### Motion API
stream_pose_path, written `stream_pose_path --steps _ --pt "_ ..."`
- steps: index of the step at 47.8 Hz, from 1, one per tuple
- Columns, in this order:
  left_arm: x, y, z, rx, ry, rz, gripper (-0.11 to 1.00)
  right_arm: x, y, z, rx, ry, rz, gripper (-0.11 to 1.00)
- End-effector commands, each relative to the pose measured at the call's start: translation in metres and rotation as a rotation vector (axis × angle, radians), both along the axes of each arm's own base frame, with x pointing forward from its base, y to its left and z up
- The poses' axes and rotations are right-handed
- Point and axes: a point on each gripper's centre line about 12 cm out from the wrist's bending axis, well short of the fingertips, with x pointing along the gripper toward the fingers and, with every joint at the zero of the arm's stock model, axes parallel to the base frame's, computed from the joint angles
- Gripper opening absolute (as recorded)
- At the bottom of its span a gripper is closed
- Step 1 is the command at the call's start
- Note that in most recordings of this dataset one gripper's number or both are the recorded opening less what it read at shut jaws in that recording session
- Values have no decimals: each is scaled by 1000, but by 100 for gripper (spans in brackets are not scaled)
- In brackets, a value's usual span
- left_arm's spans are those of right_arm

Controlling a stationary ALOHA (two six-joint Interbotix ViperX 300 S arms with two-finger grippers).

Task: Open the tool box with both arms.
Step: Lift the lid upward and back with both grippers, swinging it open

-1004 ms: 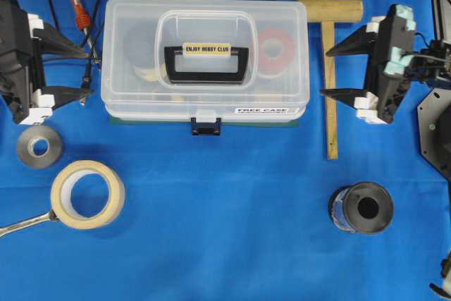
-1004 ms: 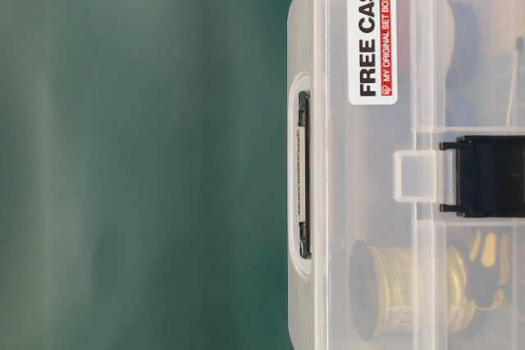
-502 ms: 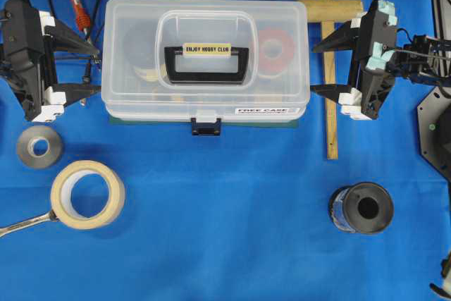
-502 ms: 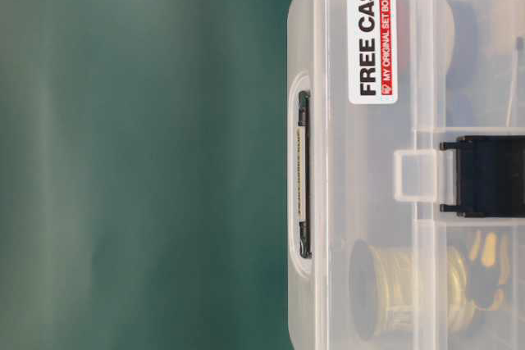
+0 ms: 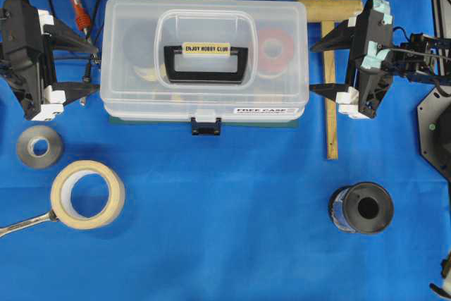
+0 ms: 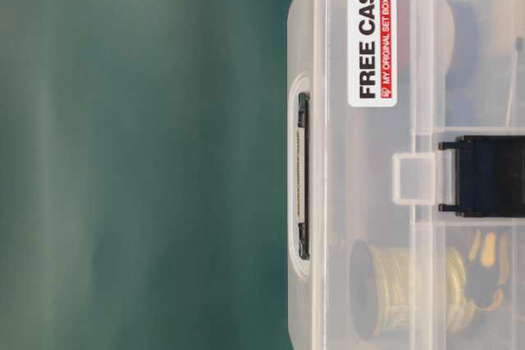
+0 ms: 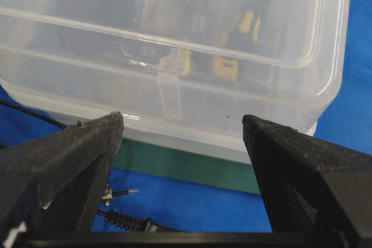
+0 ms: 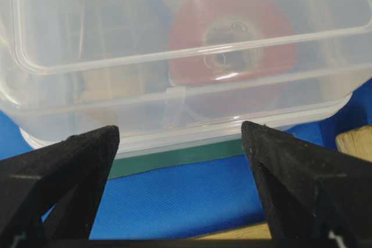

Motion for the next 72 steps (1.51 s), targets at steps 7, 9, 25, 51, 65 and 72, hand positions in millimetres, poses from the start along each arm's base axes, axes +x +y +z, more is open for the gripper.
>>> stream_pose_path --steps 7,9,25,51,65,72 --pt "4 0 29 23 -113 0 81 11 -3 42 -33 -117 0 85" --pt "3 0 31 26 -125 0 81 10 -3 47 -37 -128 0 85" --pt "-3 12 48 57 -221 54 81 -2 -11 70 -75 -197 -34 85" --pt "-12 32 60 96 -296 147 81 -8 -35 85 -109 -266 -127 85" --pt "-10 40 68 184 -341 150 81 -13 -50 90 -126 -291 -188 85" --pt "-11 48 71 204 -366 184 81 -17 -59 92 -137 -298 -221 85"
